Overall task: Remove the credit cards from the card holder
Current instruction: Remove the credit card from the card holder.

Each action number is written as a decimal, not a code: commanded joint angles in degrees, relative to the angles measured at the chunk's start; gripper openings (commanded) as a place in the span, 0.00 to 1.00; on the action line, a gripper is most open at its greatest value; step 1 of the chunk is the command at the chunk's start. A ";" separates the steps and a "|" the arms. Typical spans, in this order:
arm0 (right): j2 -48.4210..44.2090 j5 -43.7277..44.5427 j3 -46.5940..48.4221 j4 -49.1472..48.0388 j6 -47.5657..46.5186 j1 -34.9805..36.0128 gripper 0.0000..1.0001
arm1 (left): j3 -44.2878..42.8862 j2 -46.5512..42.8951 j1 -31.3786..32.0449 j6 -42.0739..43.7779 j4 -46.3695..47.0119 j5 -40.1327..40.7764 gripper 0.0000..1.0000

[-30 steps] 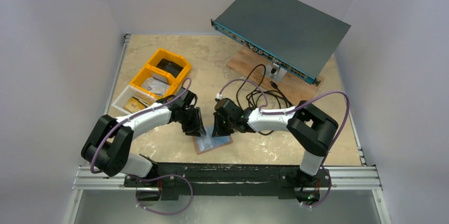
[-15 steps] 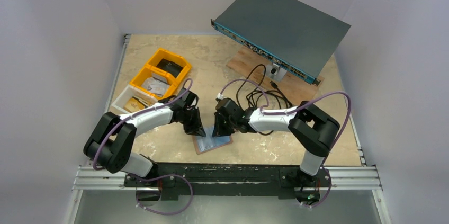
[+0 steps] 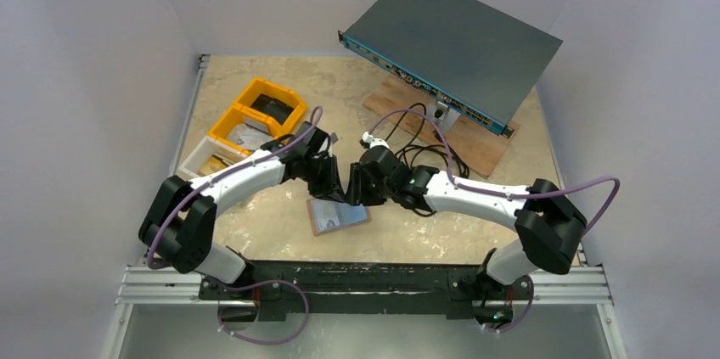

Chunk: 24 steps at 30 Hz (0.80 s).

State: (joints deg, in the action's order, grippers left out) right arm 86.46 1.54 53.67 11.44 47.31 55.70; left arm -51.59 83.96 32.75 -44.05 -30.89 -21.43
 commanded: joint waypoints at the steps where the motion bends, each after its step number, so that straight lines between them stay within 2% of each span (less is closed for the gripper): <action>1: -2.63 4.01 0.00 2.90 -0.46 -1.17 0.38 | -4.38 4.60 3.01 0.01 2.30 -4.53 0.16; 7: -6.02 7.73 -1.42 5.40 -0.42 -1.56 0.38 | -7.72 11.75 5.25 -1.93 5.67 -5.58 0.28; 11: -6.54 6.96 -1.49 5.76 -1.23 -1.57 0.39 | -8.89 13.79 5.39 -2.07 5.54 -5.01 0.30; 14: -5.71 6.26 -1.16 5.43 -1.85 -1.51 0.38 | -9.14 9.59 5.05 -1.64 1.98 0.22 0.34; 17: -4.36 3.97 -0.86 2.90 -3.06 -1.56 0.38 | -6.95 3.84 2.86 -2.34 -1.60 6.58 0.42; 24: 3.13 -5.62 0.90 -5.00 -4.14 -1.47 0.38 | 3.18 -7.53 -4.72 -2.06 -4.93 13.00 0.44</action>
State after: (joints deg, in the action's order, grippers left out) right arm 85.23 2.31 52.47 12.56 44.88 54.22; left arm -53.19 80.25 31.09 -45.89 -32.80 -13.74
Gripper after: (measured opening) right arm 0.383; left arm 0.437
